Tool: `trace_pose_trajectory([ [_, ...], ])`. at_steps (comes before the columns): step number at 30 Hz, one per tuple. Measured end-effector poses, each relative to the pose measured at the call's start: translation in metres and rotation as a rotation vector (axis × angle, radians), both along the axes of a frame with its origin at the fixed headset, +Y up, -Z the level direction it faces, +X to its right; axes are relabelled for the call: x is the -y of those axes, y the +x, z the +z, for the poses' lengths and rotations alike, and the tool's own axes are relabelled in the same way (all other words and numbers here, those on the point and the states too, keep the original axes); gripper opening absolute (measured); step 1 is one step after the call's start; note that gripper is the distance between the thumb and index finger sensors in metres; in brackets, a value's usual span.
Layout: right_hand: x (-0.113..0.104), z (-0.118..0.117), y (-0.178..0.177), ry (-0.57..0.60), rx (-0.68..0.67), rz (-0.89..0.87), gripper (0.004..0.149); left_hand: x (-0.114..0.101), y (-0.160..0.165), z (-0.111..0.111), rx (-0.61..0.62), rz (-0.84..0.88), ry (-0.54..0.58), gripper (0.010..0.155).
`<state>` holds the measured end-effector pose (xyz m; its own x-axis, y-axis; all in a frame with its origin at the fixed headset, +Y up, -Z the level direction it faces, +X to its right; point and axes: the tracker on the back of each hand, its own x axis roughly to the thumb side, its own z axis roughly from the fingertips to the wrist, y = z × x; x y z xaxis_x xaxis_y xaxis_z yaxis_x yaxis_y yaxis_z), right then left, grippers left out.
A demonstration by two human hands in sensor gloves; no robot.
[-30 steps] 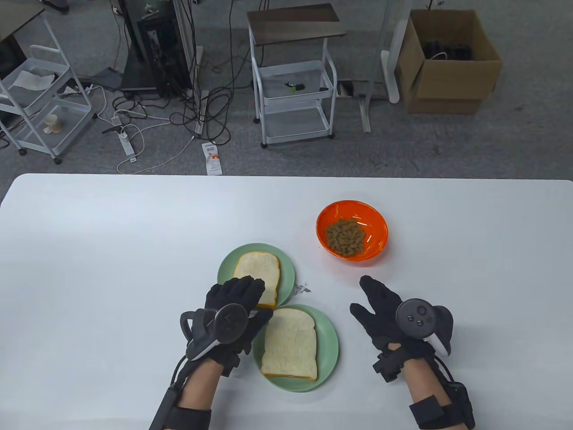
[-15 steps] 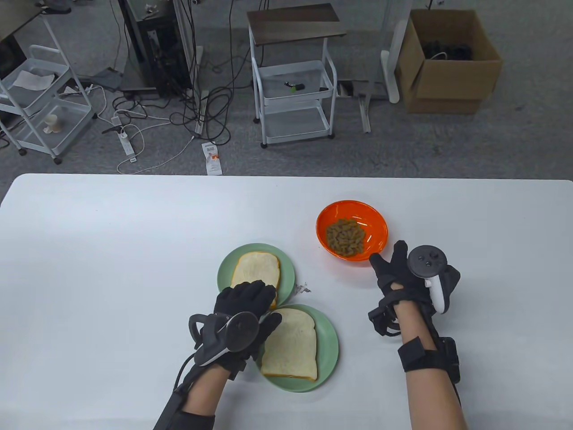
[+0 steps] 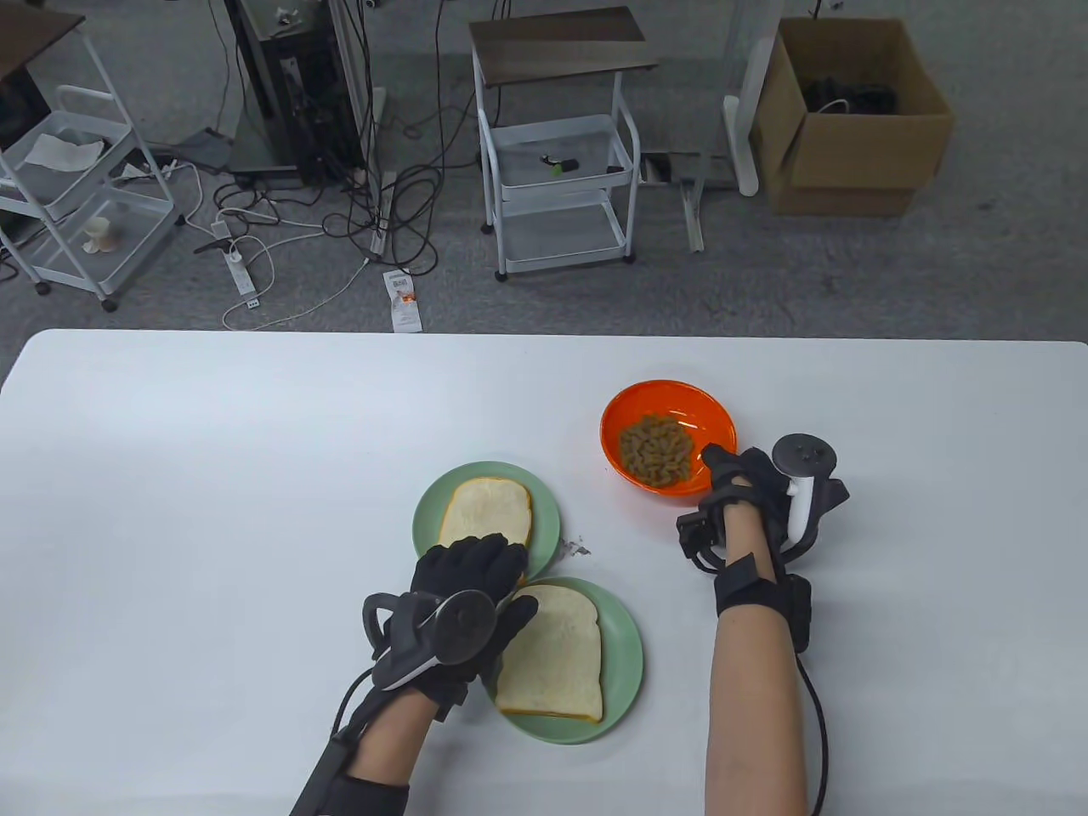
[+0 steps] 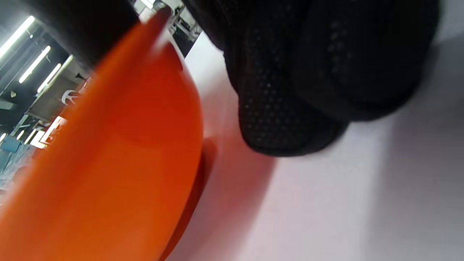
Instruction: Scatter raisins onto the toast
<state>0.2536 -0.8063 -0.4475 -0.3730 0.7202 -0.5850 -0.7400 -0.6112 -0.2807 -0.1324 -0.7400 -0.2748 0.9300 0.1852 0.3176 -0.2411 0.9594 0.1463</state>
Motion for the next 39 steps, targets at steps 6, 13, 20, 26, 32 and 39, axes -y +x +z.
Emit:
trace_pose_trajectory([
  [6,0.015,0.006,-0.006,0.105,0.069,-0.335,0.056,0.003,0.001,0.000,0.003,0.007,-0.012,0.065],
  [13,0.001,0.041,-0.006,0.155,-0.036,-0.646,0.070,0.005,-0.004,-0.002,-0.012,0.026,-0.011,0.065],
  [20,-0.030,0.090,-0.006,0.199,-0.263,-0.785,0.081,0.004,-0.009,-0.001,-0.019,0.045,0.013,0.065],
  [26,-0.043,0.143,-0.018,0.233,-0.350,-0.722,0.081,-0.003,-0.008,0.009,-0.021,0.097,0.065,0.066],
  [32,-0.028,0.168,-0.045,0.265,-0.404,-0.692,0.075,-0.032,0.030,0.021,0.000,0.053,0.122,0.071],
  [39,-0.027,0.181,-0.073,0.299,-0.478,-0.641,0.075,-0.064,0.115,0.019,-0.056,-0.228,-0.091,0.082],
])
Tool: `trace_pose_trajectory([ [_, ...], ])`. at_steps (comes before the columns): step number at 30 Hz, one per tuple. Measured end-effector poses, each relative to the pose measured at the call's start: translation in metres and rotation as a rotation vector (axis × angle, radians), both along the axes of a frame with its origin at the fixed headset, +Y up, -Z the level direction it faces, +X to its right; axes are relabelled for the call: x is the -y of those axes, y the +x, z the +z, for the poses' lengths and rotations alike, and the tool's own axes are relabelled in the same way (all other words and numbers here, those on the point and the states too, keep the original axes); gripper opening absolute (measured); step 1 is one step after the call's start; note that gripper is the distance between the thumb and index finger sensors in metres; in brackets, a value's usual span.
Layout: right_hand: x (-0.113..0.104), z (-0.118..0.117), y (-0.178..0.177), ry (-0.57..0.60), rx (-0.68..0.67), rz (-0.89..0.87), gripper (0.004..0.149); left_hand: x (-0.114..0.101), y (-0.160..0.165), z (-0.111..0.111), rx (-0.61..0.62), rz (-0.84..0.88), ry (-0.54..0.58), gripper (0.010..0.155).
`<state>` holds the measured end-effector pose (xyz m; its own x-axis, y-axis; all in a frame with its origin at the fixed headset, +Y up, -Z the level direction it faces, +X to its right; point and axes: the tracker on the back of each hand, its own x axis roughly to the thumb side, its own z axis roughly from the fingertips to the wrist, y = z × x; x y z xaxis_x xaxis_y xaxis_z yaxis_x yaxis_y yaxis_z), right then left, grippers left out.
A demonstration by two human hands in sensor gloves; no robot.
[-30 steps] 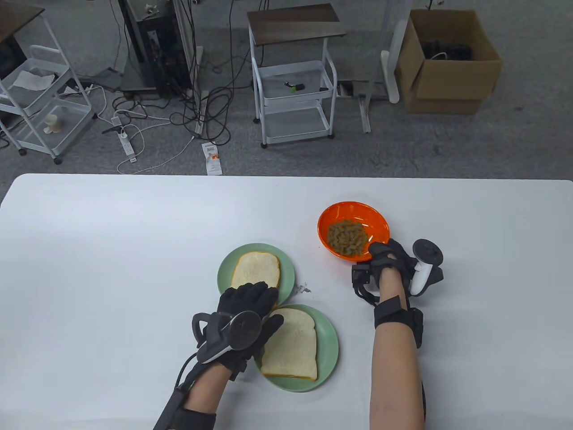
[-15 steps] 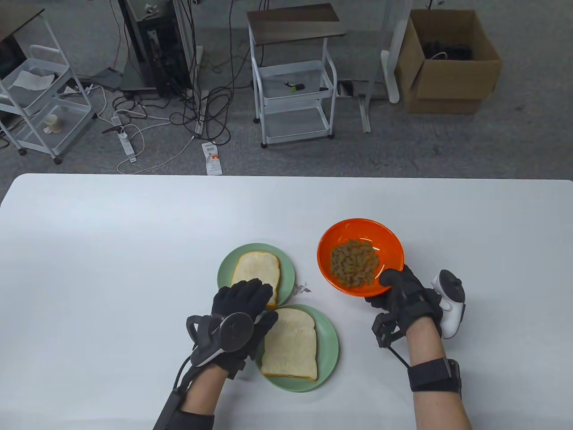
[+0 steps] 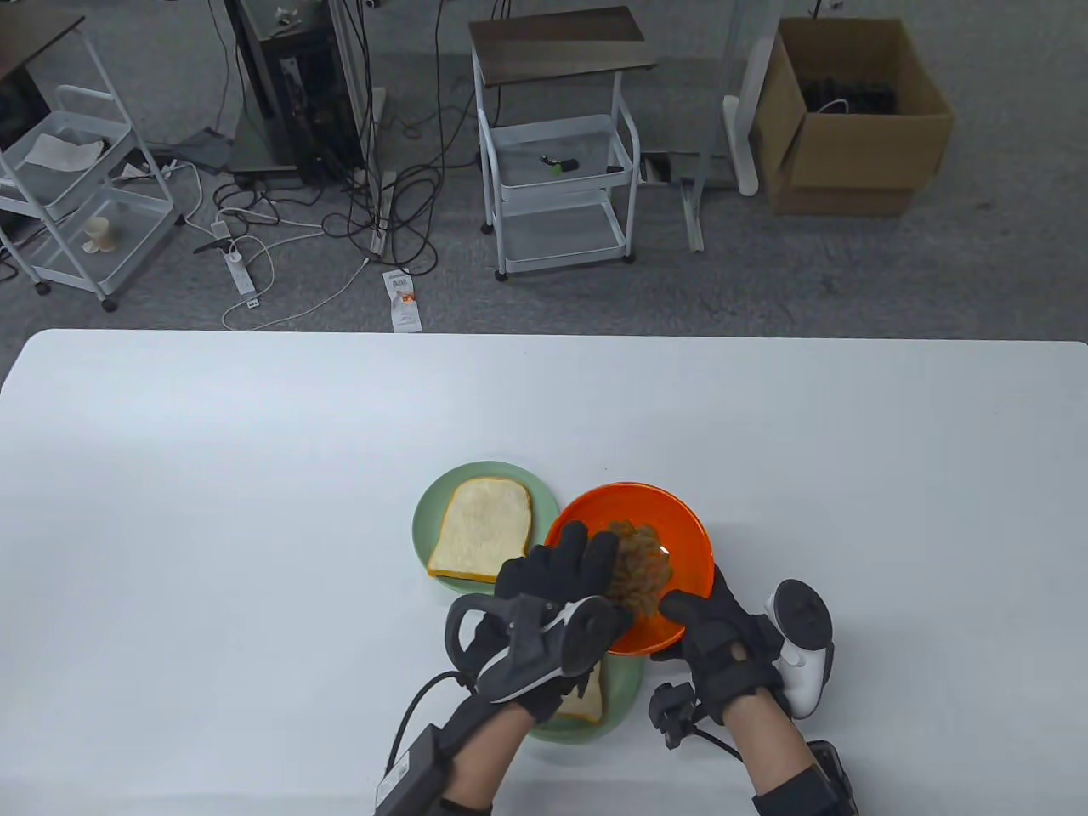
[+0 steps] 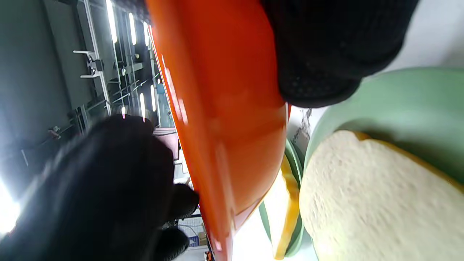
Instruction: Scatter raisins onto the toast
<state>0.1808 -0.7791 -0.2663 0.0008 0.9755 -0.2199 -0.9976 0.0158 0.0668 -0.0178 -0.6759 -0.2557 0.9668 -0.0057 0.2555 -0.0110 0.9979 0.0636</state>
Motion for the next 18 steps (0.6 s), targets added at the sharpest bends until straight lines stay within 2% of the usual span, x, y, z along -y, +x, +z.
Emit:
trace_pose_trajectory([
  [1,0.001,0.002,-0.002,-0.003,-0.007,-0.021,0.074,0.001,0.008,-0.004,-0.054,-0.055,-0.079,0.085],
  [4,0.005,0.007,-0.006,-0.026,-0.003,-0.043,0.073,0.007,0.025,-0.009,-0.160,-0.156,-0.205,0.093],
  [6,0.010,0.008,-0.007,-0.026,0.022,-0.034,0.071,0.013,0.031,-0.009,-0.183,-0.205,-0.252,0.095],
  [8,0.011,0.009,-0.010,-0.062,0.003,-0.075,0.071,0.019,0.035,-0.010,-0.191,-0.260,-0.251,0.093],
  [12,0.013,0.012,-0.019,-0.058,0.008,-0.064,0.069,0.026,0.031,-0.009,-0.178,-0.278,-0.244,0.089],
  [18,0.015,0.011,-0.022,-0.067,-0.005,-0.073,0.068,0.030,0.023,-0.007,-0.131,-0.159,-0.232,0.085],
])
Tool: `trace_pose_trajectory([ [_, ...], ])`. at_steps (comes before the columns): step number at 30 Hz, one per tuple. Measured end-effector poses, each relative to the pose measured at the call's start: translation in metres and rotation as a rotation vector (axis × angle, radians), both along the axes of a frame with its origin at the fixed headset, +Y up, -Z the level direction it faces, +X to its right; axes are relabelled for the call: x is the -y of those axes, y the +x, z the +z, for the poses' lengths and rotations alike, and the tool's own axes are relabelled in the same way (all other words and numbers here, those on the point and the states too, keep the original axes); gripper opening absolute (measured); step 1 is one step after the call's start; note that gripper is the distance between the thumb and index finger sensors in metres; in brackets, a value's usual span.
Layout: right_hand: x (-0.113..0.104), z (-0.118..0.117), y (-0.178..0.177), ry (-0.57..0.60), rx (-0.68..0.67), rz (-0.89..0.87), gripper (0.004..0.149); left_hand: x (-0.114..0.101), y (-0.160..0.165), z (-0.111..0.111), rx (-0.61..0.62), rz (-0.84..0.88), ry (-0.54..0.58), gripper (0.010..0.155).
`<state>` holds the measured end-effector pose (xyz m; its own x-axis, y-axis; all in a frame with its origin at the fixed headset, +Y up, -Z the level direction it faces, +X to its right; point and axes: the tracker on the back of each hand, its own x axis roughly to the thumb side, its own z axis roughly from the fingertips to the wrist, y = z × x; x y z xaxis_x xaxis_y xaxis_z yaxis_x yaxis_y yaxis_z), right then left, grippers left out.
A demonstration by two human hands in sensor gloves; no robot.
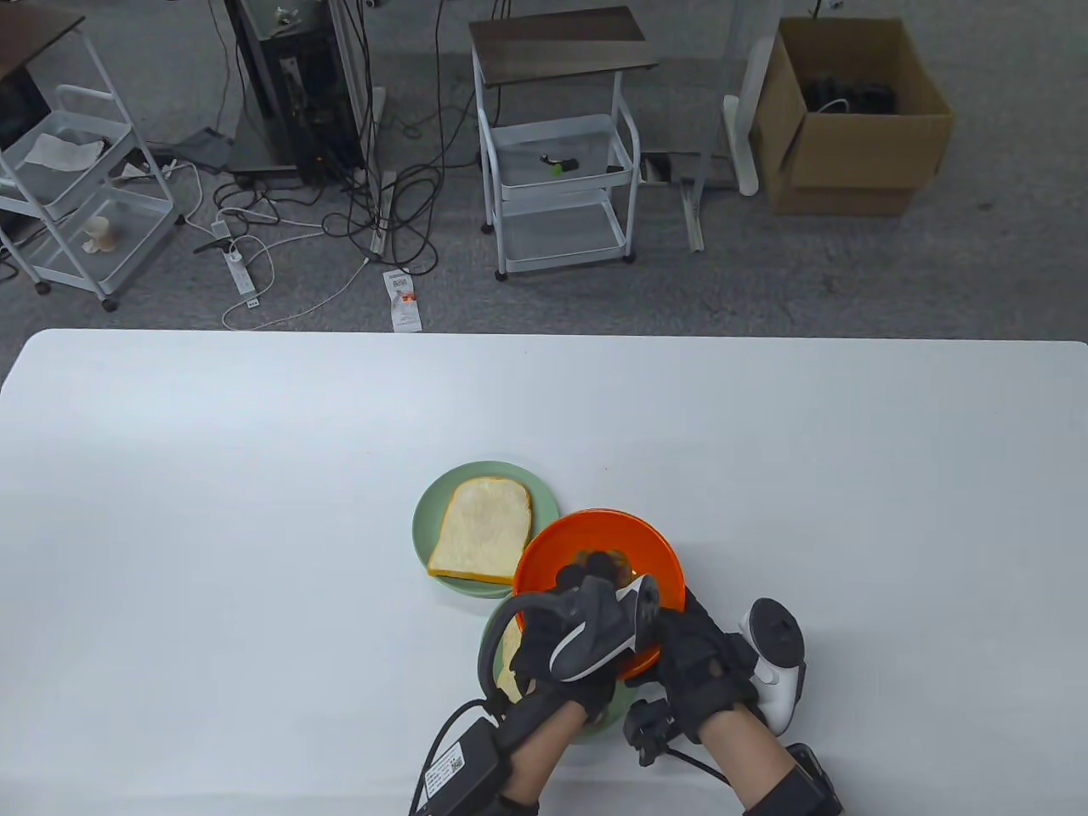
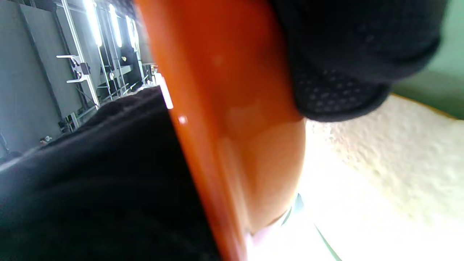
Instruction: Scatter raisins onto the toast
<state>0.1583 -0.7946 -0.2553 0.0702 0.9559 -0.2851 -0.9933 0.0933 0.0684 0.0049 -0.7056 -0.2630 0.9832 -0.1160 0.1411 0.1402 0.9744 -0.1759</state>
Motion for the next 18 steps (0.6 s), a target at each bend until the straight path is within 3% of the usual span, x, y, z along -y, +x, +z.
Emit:
trace_pose_trajectory([
  [5,0.002,0.000,-0.005,-0.007,-0.035,0.000,0.067,0.001,-0.006,0.001,0.006,0.027,0.007,0.078],
  [10,0.000,0.002,-0.009,0.008,-0.071,0.006,0.068,0.004,-0.015,-0.002,-0.009,0.112,0.105,0.057],
  [18,0.000,0.000,-0.007,-0.007,-0.092,0.009,0.068,0.008,-0.021,-0.008,0.006,0.215,0.103,0.052],
])
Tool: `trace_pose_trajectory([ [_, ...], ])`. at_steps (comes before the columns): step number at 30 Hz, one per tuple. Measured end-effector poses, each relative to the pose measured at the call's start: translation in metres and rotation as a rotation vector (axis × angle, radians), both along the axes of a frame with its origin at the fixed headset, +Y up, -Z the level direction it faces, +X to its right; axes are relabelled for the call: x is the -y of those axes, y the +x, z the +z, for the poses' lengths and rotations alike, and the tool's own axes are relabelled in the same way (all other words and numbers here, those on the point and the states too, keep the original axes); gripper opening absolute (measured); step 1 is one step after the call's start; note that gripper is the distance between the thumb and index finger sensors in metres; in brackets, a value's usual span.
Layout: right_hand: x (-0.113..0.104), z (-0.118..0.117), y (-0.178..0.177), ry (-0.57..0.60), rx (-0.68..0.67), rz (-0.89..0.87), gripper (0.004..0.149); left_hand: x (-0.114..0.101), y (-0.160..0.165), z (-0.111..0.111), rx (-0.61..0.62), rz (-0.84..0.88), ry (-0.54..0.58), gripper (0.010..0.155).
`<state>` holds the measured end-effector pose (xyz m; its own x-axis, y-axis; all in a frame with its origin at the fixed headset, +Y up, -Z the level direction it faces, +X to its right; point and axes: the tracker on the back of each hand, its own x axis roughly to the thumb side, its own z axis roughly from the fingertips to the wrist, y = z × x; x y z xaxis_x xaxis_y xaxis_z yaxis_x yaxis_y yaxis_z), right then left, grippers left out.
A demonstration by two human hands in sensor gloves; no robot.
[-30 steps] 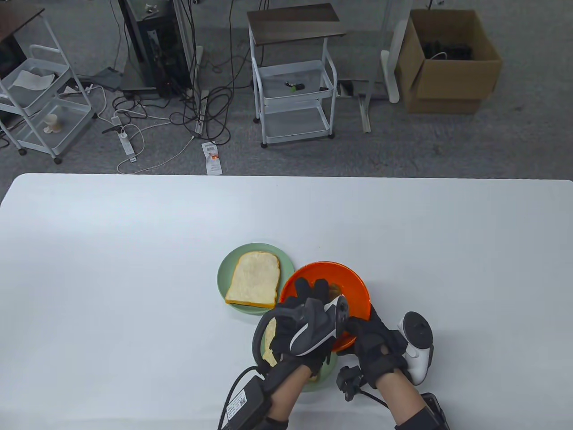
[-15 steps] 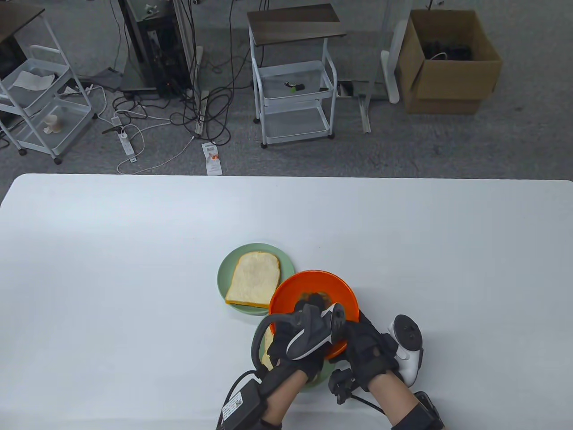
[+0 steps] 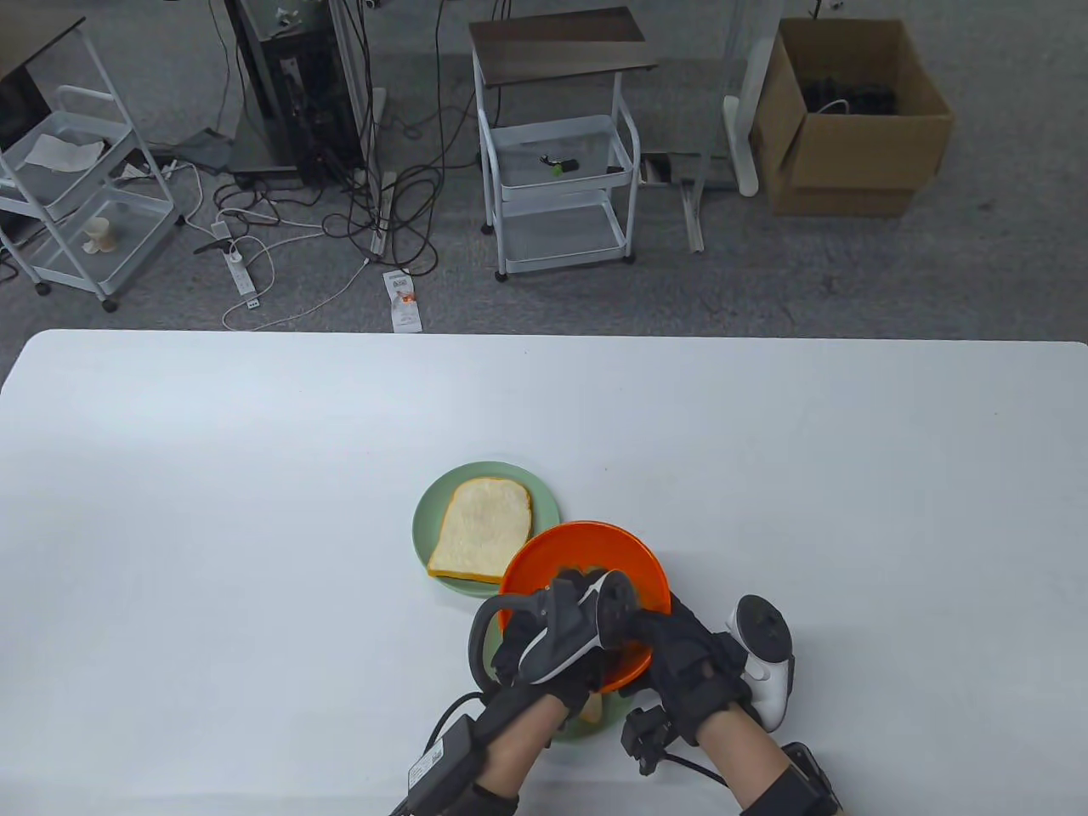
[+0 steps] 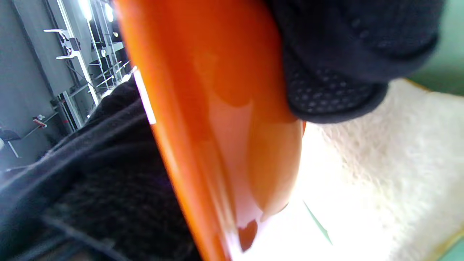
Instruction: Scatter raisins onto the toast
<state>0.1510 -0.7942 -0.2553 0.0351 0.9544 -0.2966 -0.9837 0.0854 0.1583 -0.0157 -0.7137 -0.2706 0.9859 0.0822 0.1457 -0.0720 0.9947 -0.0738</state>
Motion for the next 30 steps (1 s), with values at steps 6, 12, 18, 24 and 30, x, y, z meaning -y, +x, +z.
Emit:
trace_pose_trajectory([
  [6,0.005,-0.004,0.003,-0.013,-0.029,-0.009,0.068,0.003,-0.011,-0.006,0.024,0.143,-0.025,0.050],
  [12,0.007,-0.003,0.003,-0.012,-0.043,-0.035,0.070,-0.002,-0.019,-0.007,0.037,0.238,-0.016,0.047],
  [18,0.007,-0.004,0.006,-0.004,-0.022,-0.022,0.070,-0.005,-0.027,-0.009,0.023,0.302,0.015,0.047],
  [24,0.006,-0.004,0.013,0.004,0.022,-0.016,0.070,-0.011,-0.037,-0.007,0.026,0.378,0.039,0.047],
  [30,0.005,-0.010,0.022,0.014,0.073,0.015,0.070,-0.021,-0.059,-0.006,0.003,0.477,0.022,0.047],
])
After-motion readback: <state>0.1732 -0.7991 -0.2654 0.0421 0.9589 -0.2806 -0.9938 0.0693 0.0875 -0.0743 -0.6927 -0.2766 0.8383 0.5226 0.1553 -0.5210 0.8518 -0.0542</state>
